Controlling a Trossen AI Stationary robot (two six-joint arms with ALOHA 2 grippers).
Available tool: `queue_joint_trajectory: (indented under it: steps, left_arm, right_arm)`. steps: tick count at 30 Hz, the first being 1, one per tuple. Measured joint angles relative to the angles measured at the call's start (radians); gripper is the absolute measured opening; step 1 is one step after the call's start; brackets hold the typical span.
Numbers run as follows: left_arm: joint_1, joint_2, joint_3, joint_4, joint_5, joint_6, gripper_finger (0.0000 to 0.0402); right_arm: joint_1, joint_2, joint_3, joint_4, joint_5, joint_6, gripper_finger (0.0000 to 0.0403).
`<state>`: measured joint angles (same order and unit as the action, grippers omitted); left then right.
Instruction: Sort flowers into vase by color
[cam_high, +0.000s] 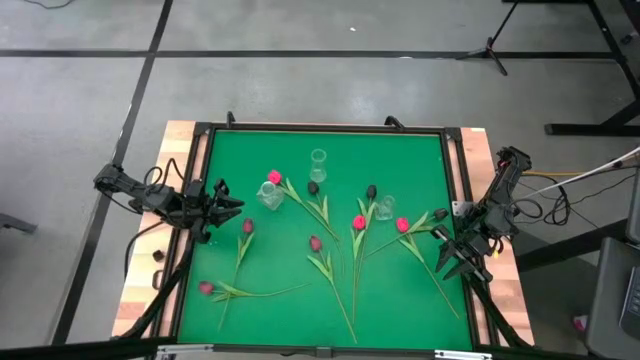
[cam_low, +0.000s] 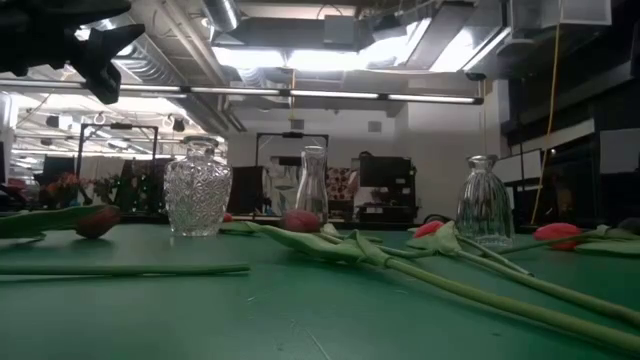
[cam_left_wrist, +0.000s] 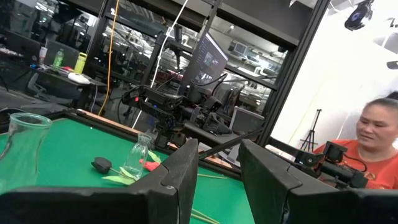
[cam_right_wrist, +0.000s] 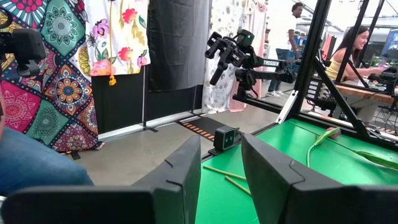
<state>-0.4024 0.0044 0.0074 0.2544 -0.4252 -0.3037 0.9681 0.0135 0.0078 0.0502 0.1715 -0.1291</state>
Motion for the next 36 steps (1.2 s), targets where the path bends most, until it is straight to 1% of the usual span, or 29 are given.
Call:
queue_joint_trajectory:
  steps: [21, 26, 31, 36]
  left_arm:
    - [0.0, 0.0, 0.0, 0.0, 0.0, 0.0, 0.0116]
    - [0.0, 0.0, 0.0, 0.0, 0.0, 0.0, 0.0116]
    - [0.0, 0.0, 0.0, 0.0, 0.0, 0.0, 0.0116]
    - [0.0, 0.0, 0.0, 0.0, 0.0, 0.0, 0.0116]
  right_arm:
    - [0.0, 0.0, 0.0, 0.006, 0.002, 0.002, 0.0117]
    - [0.0, 0.0, 0.0, 0.021, -0.006, 0.094, 0.0117]
    - [0.0, 0.0, 0.0, 0.042, 0.002, 0.101, 0.0117]
    - [0.0, 0.0, 0.0, 0.067, -0.044, 0.186, 0.0117]
